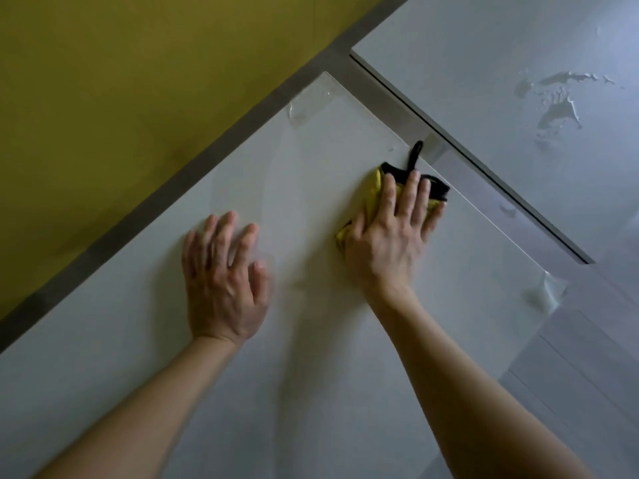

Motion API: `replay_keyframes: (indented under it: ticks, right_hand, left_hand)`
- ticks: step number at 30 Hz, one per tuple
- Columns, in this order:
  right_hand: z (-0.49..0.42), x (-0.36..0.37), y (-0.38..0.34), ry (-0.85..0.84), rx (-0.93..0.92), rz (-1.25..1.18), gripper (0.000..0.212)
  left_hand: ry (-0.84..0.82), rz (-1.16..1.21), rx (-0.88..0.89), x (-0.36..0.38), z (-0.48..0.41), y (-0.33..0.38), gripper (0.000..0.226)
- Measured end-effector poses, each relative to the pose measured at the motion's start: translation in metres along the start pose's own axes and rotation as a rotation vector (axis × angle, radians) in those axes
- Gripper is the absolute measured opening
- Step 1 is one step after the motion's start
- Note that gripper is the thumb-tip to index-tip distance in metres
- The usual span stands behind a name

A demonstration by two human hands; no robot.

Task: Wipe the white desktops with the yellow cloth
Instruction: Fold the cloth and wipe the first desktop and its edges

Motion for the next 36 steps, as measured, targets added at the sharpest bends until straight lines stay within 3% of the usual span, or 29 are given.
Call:
replay_keyframes:
  ticks: [4, 7, 11, 16, 19, 23, 26, 31, 36]
  right_hand:
    - [-0.08, 0.011, -0.122, -0.046, -0.158, -0.013, 0.072]
    - [-0.11, 0.019, -0.169, -0.104, -0.238, -0.032, 0.068]
    - [-0.081, 0.007, -0.108, -0.093, -0.333, -0.068, 0.077]
    - [-0.013, -0.006, 0.008, 0.004, -0.114, -0.07, 0.076]
    - [-0.033, -0.004, -0.02, -0.006, -0.023, -0.059, 0.077]
    - [-0.112, 0.001, -0.126, -0.057, -0.169, -0.023, 0.076]
    - [-0.136, 0.006, -0.161, -0.089, -0.205, -0.052, 0.072]
    - [-0.083, -0.007, -0.081, -0.046, -0.353, -0.055, 0.074]
    - [-0.052, -0.009, -0.015, -0.024, -0.158, 0.016, 0.076]
  left_hand:
    - [-0.01, -0.018, -0.002, 0.002, 0.0, -0.002, 0.05]
    - [-0.013, -0.029, -0.007, 0.005, 0.0, -0.002, 0.052]
    - [-0.007, -0.025, -0.016, 0.003, 0.0, -0.003, 0.05]
    - [-0.026, -0.004, -0.013, 0.002, -0.001, -0.002, 0.053]
    - [-0.027, -0.009, -0.016, 0.002, -0.001, -0.001, 0.053]
    - [-0.024, -0.016, -0.02, 0.004, 0.0, -0.004, 0.052]
    - [-0.039, -0.033, -0.027, 0.008, 0.0, -0.006, 0.055]
    - [-0.038, -0.013, -0.014, 0.008, 0.001, -0.006, 0.054]
    - [-0.036, -0.002, -0.008, 0.008, -0.002, -0.004, 0.053]
Point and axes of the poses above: each hand's wrist, its own z-axis away from the middle knuckle, its own x-axis out of the palm, y = z × x, the point moved 9 cm from there along -z, towards the middle knuckle, and after that the axes turned 12 degrees about -y, right-handed, at the moved point
